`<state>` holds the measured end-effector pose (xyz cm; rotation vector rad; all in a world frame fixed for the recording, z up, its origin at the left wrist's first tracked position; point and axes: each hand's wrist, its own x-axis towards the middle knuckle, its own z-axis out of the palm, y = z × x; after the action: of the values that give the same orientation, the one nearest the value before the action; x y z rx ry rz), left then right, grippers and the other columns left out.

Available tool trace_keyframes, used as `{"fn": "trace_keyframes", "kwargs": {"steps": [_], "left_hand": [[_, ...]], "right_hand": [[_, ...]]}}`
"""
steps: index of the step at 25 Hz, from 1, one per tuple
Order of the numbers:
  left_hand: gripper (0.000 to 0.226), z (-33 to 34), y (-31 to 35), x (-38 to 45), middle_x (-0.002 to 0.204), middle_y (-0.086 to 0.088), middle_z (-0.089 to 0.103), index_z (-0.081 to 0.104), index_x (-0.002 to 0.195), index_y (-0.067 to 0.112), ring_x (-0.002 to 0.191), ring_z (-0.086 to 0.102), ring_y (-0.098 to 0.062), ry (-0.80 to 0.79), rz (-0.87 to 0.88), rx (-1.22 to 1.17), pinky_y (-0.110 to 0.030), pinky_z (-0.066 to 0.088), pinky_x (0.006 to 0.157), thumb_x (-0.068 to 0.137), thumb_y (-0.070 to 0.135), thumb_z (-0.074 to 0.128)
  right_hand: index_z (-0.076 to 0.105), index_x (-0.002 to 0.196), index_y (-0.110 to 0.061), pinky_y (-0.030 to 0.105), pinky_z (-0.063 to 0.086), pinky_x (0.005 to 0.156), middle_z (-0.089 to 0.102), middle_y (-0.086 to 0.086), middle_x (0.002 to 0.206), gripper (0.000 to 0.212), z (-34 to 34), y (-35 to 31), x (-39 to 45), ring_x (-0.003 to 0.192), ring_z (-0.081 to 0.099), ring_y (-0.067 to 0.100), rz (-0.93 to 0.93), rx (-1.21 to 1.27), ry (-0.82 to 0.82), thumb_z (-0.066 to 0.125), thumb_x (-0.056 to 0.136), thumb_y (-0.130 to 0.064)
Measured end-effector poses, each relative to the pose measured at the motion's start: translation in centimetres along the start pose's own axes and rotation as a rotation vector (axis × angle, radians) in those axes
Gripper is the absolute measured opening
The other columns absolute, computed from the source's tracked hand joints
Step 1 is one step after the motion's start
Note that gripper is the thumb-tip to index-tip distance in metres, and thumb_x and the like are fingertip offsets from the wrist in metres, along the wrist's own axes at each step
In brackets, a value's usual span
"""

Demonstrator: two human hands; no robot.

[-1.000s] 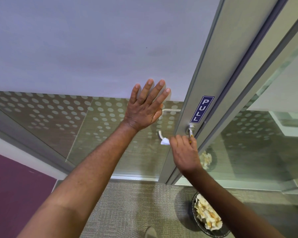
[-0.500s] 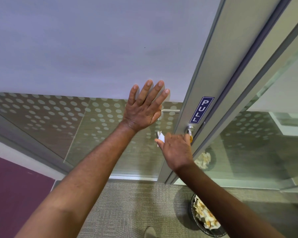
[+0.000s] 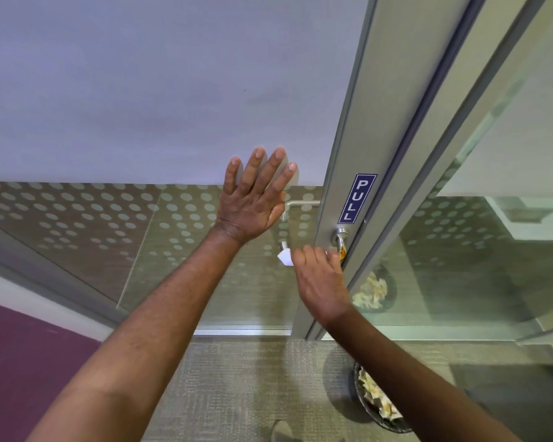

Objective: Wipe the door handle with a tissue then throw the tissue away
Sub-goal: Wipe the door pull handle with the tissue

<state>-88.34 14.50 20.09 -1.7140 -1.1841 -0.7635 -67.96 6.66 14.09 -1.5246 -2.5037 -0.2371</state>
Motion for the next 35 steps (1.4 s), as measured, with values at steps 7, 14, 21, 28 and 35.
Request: {"fn": "trace_keyframes", "kwargs": {"steps": [7,14,21,28,35], "left_hand": [[0.075,0.2,-0.1,-0.1,0.177,-0.004,0.001,0.020,0.167,0.022,0.163,-0.003,-0.029,0.002,0.013,0.012,-0.054,-0.005,0.132,0.100,0.037,0.051],[0.075,-0.1,-0.1,0.0,0.177,-0.004,-0.001,0.022,0.166,0.021,0.163,-0.005,-0.028,-0.003,0.008,0.010,-0.054,-0.004,0.131,0.100,0.036,0.053],[0.070,-0.4,0.1,0.2,0.169,-0.008,0.023,0.032,0.161,0.021,0.163,-0.009,-0.027,-0.018,-0.007,0.022,-0.053,-0.002,0.129,0.099,0.035,0.059],[0.070,-0.5,0.0,0.3,0.171,-0.005,0.022,0.035,0.160,0.021,0.163,-0.007,-0.027,0.003,0.002,0.028,-0.053,0.003,0.129,0.096,0.035,0.061],[0.070,-0.6,0.1,0.4,0.176,-0.003,-0.004,0.033,0.161,0.021,0.163,-0.007,-0.027,0.000,0.004,0.030,-0.053,0.001,0.129,0.097,0.034,0.060]], "right_hand": [[0.058,0.100,-0.018,0.045,0.035,0.087,0.063,0.005,0.082,0.048,-1.8,-1.0,2.2,0.078,0.058,0.026,0.095,-0.043,-0.202,0.027,0.104,-0.054],[0.063,0.125,-0.020,0.052,0.014,0.119,0.074,-0.001,0.104,0.037,-2.5,-5.0,7.0,0.102,0.070,0.023,0.305,0.080,-0.414,0.030,0.109,-0.029],[0.052,0.114,-0.018,0.042,0.035,0.091,0.063,0.007,0.094,0.026,-1.6,-3.1,3.9,0.088,0.056,0.026,-0.013,0.015,-0.152,0.039,0.094,-0.007],[0.033,0.154,-0.010,0.050,0.040,0.101,0.048,0.009,0.100,0.064,0.6,-0.4,-0.5,0.093,0.049,0.028,-0.037,-0.094,0.039,0.050,0.092,-0.005],[0.055,0.101,-0.018,0.043,0.036,0.084,0.062,0.003,0.076,0.037,-0.9,0.6,2.7,0.065,0.053,0.024,-0.099,-0.085,-0.134,0.040,0.104,-0.051]]}}
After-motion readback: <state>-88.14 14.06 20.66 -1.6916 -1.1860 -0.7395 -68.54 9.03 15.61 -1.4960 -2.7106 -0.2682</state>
